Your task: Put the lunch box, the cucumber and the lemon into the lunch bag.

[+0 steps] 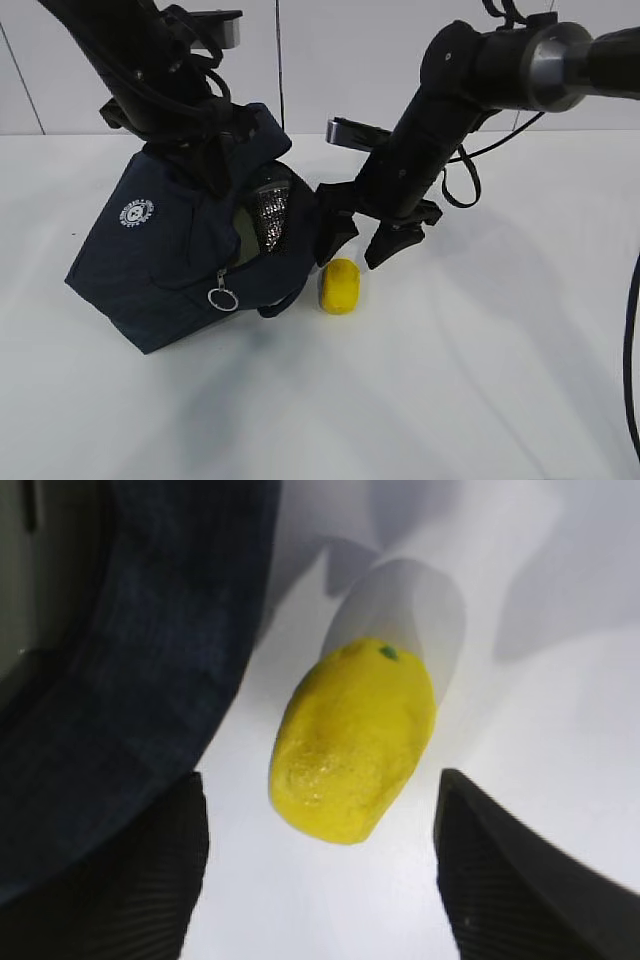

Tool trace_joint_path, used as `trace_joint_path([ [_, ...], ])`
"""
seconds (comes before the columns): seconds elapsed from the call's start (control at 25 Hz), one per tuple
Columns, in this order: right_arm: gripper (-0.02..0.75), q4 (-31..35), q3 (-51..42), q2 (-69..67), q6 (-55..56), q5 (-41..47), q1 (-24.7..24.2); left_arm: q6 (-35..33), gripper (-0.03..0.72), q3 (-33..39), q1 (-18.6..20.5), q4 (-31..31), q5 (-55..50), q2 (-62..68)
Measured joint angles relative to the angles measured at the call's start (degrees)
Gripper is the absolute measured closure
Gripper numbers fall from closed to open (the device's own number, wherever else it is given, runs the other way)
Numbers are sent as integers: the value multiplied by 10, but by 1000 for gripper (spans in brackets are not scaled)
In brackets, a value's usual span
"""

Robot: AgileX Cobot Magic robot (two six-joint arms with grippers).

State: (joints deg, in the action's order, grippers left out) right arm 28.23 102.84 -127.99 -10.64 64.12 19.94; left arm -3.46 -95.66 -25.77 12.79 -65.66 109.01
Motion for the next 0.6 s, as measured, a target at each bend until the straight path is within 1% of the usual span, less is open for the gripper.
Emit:
trace_joint_path([
  [0.2, 213, -9, 0, -6, 17, -7, 4, -2, 669, 0, 0, -1, -1, 0],
  [0.6, 221, -4, 0, -39, 22, -31, 4, -4, 669, 0, 0, -3, -2, 0],
])
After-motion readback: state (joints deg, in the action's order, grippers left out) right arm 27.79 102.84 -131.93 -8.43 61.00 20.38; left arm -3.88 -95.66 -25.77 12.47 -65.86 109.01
